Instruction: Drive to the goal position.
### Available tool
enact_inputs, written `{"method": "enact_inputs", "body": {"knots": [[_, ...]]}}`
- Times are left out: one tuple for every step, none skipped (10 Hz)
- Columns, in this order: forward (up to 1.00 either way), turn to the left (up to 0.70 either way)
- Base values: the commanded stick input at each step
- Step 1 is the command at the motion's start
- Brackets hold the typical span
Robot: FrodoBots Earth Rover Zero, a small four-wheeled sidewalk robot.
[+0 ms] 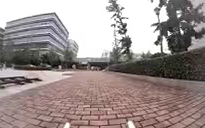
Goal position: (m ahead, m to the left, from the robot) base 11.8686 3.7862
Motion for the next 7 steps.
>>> {"method": "enact_inputs", "body": {"knots": [[0.45,0.0],[0.45,0.0],[0.45,0.0],[0.45,0.0],[0.45,0.0],[0.45,0.0],[0.45,0.0]]}}
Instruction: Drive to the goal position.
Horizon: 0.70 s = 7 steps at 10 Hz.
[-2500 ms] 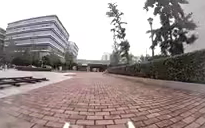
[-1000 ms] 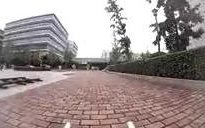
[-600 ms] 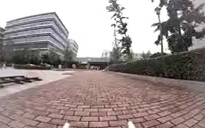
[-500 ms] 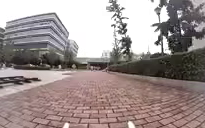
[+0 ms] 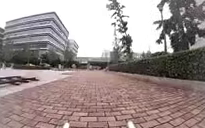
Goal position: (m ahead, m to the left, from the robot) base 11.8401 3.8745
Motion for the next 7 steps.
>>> {"method": "enact_inputs", "body": {"knots": [[0.45,0.0],[0.45,0.0],[0.45,0.0],[0.45,0.0],[0.45,0.0],[0.45,0.0],[0.45,0.0]]}}
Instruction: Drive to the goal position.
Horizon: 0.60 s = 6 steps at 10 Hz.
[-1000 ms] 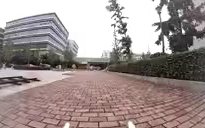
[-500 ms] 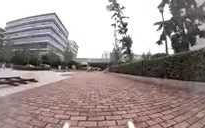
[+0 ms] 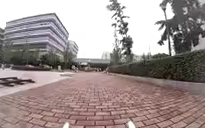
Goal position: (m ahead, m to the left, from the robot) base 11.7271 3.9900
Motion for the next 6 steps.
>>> {"method": "enact_inputs", "body": {"knots": [[0.45,0.0],[0.45,0.0],[0.45,0.0],[0.45,0.0],[0.45,0.0],[0.45,0.0]]}}
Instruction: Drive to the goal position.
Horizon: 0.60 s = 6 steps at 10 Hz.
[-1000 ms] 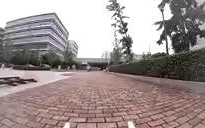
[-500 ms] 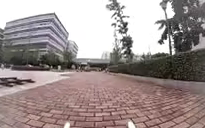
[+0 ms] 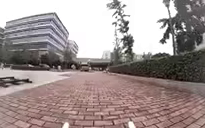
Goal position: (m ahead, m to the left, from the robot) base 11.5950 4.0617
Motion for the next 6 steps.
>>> {"method": "enact_inputs", "body": {"knots": [[0.45,0.0],[0.45,0.0],[0.45,0.0],[0.45,0.0],[0.45,0.0],[0.45,0.0]]}}
